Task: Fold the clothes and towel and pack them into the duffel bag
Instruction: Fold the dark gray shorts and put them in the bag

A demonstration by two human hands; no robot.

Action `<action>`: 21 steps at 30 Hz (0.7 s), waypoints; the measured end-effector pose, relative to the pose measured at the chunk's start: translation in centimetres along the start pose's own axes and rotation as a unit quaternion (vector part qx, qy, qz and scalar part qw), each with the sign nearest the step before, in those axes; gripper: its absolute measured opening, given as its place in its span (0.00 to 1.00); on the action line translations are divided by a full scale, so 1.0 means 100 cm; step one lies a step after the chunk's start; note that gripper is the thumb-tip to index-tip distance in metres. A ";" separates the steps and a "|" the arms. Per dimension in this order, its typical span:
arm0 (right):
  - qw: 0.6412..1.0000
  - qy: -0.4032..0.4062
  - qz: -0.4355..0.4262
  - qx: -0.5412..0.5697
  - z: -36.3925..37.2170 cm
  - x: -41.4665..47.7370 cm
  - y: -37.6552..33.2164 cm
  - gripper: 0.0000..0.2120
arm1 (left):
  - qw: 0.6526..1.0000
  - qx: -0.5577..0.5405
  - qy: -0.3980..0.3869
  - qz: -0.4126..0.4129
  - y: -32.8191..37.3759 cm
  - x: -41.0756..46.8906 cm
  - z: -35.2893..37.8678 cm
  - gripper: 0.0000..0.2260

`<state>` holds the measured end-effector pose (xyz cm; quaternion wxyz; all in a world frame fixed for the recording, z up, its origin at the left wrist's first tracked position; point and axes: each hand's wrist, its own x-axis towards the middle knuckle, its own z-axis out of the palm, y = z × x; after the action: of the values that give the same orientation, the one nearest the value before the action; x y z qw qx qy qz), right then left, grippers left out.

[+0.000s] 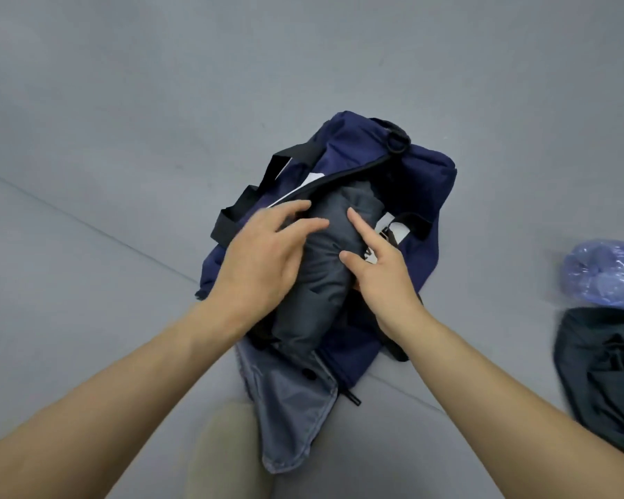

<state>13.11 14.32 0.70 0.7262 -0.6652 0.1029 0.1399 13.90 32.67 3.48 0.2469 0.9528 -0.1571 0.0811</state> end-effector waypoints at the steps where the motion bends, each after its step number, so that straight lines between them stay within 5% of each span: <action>1: 1.000 0.004 0.007 0.001 0.005 0.004 0.005 0.28 | 0.996 0.072 0.028 0.037 -0.011 -0.002 -0.007 0.15; 6: 0.999 0.040 0.036 -0.002 0.021 0.024 0.019 0.28 | 0.986 0.133 -0.059 -0.086 -0.066 -0.007 -0.025 0.15; 14: 0.998 0.069 0.000 -0.003 0.064 0.061 0.019 0.26 | 0.994 0.105 -0.004 -0.018 -0.038 -0.028 -0.035 0.27; 21: 0.970 0.049 -0.042 -0.235 0.080 0.073 0.036 0.28 | 0.993 0.116 -0.010 -0.031 -0.046 -0.035 -0.031 0.30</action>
<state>18.41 23.02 -4.35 0.5487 -0.8271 0.0742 0.0965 12.00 38.92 3.26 0.1353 0.9802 -0.1198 0.0813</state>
